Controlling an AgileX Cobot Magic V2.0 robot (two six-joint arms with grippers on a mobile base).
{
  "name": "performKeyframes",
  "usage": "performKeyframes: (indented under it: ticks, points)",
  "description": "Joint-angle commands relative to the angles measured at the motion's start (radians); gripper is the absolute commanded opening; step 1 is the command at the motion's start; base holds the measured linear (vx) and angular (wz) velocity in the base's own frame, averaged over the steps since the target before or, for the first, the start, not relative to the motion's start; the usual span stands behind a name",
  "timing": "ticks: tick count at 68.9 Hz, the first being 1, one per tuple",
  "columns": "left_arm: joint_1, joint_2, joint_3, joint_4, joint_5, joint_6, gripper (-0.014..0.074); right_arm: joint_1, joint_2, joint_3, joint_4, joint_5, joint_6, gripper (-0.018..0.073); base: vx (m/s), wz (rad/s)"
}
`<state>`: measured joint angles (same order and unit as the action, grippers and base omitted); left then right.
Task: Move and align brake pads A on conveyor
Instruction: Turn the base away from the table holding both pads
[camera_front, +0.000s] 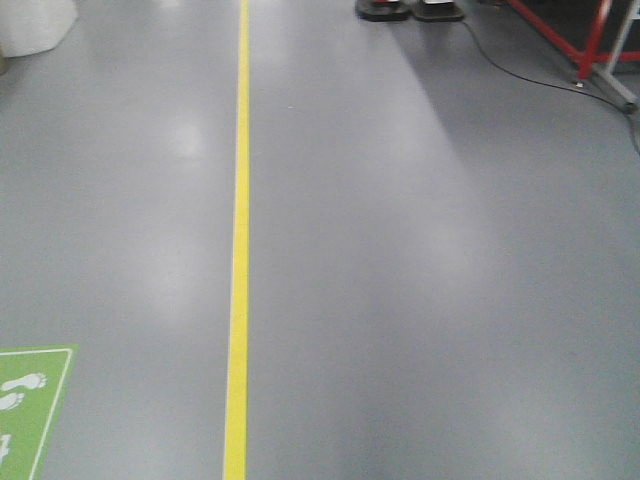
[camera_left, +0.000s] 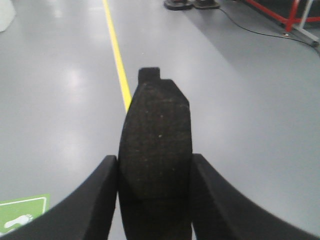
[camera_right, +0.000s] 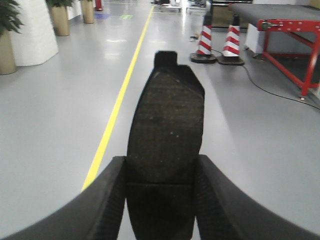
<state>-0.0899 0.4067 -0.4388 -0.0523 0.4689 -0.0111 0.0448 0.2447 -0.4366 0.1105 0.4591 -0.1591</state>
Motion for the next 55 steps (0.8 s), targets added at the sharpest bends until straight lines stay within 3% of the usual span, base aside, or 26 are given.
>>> performKeyframes:
  ticks: [1, 30, 55]
  points:
    - [-0.003, 0.006, -0.029, -0.010, -0.091, -0.001, -0.0006, -0.002, 0.008, -0.029, -0.002, -0.099, -0.013, -0.0002, 0.07, 0.40]
    - [-0.003, 0.006, -0.029, -0.010, -0.091, -0.001, -0.0006, -0.002, 0.008, -0.029, -0.002, -0.099, -0.013, -0.0002, 0.15, 0.20]
    - [-0.003, 0.006, -0.029, -0.010, -0.091, -0.001, -0.0006, -0.002, 0.008, -0.029, -0.002, -0.099, -0.013, -0.0002, 0.38, -0.02]
